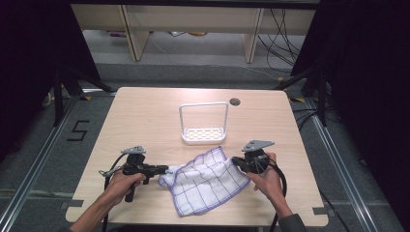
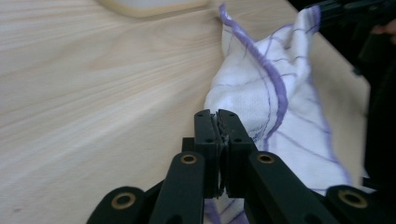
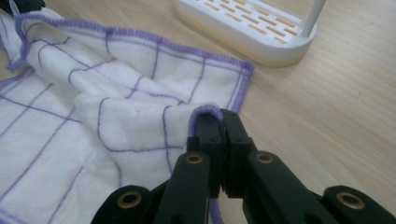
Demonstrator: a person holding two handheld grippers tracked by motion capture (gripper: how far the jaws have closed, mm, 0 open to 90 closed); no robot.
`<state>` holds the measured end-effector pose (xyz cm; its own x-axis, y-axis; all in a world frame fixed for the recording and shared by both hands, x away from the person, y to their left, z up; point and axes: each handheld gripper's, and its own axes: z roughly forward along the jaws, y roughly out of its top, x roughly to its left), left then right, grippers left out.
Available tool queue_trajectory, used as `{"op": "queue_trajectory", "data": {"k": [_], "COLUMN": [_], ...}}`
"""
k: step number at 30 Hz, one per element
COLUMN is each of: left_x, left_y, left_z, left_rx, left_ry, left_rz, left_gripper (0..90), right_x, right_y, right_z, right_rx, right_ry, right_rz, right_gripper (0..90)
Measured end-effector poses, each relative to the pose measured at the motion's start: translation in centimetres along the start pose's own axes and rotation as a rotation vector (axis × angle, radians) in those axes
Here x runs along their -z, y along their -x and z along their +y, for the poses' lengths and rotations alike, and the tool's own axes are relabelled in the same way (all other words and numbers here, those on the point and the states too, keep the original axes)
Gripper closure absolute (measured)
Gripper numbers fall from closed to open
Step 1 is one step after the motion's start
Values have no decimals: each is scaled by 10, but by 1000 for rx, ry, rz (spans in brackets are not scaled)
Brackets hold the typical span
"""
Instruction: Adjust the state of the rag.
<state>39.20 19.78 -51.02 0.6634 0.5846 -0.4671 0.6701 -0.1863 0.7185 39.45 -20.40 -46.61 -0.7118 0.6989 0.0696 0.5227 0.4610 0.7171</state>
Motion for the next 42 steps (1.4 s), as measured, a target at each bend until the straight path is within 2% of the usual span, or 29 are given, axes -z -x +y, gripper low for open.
{"op": "queue_trajectory", "data": {"k": [2,3,4,6,7,8,9,10,11,13,15,17,20,23,25,26,28,29,31,33,34,37,39,41,42], "left_x": [-3,-4,-4,-3,-2,1,2,5,8,14,17,21,20,12,2,-2,-16,-20,-31,-44,-50,-60,-62,-60,-57], "left_y": [-4,-6,-6,-7,-8,-9,-10,-10,-11,-9,-6,1,16,27,33,34,36,34,31,26,22,17,14,13,13], "left_z": [0,0,0,2,3,4,5,6,7,10,11,14,21,24,27,29,34,36,41,45,46,45,43,41,40], "left_rx": [-3,-2,-9,-39,-38,-32,-24,-19,-21,-34,-32,-46,-109,-146,-162,-180,-197,-198,-187,-181,-189,-218,-253,-261,-276], "left_ry": [6,18,17,30,31,38,44,55,53,56,60,62,48,20,-1,-19,-24,-32,-39,-58,-83,-116,-128,-112,-109], "left_rz": [15,22,29,75,71,79,83,98,109,130,144,136,151,131,123,132,152,151,147,149,151,152,141,134,137], "left_gripper": [859,848,823,752,700,662,621,588,541,482,431,390,329,274,273,274,274,274,274,276,283,397,555,715,761], "right_x": [-10,-11,-14,-14,-15,-12,-7,-4,3,16,25,32,35,35,35,35,34,32,30,27,26,18,13,11,11], "right_y": [1,2,3,3,2,2,2,2,4,4,4,1,-4,-12,-17,-20,-23,-24,-26,-26,-26,-23,-21,-21,-24], "right_z": [1,2,2,1,-1,-1,-3,-4,-5,-7,-13,-20,-32,-40,-43,-44,-46,-49,-52,-55,-56,-58,-59,-59,-59], "right_rx": [14,19,18,6,15,25,2,-1,-10,-45,-61,-92,-105,-100,-97,-99,-98,-87,-102,-95,-107,-93,-88,-79,-118], "right_ry": [5,-38,-53,-75,-68,-85,-82,-66,-60,-45,-22,-16,-22,-39,-51,-54,-64,-78,-103,-111,-115,-130,-142,-133,-139], "right_rz": [-22,-26,-37,-37,-66,-77,-97,-96,-90,-112,-126,-133,-120,-106,-107,-107,-119,-139,-149,-156,-160,-172,-172,-160,-146], "right_gripper": [890,886,879,853,808,768,758,734,696,632,593,560,532,527,522,519,511,502,491,489,488,490,513,579,625]}}
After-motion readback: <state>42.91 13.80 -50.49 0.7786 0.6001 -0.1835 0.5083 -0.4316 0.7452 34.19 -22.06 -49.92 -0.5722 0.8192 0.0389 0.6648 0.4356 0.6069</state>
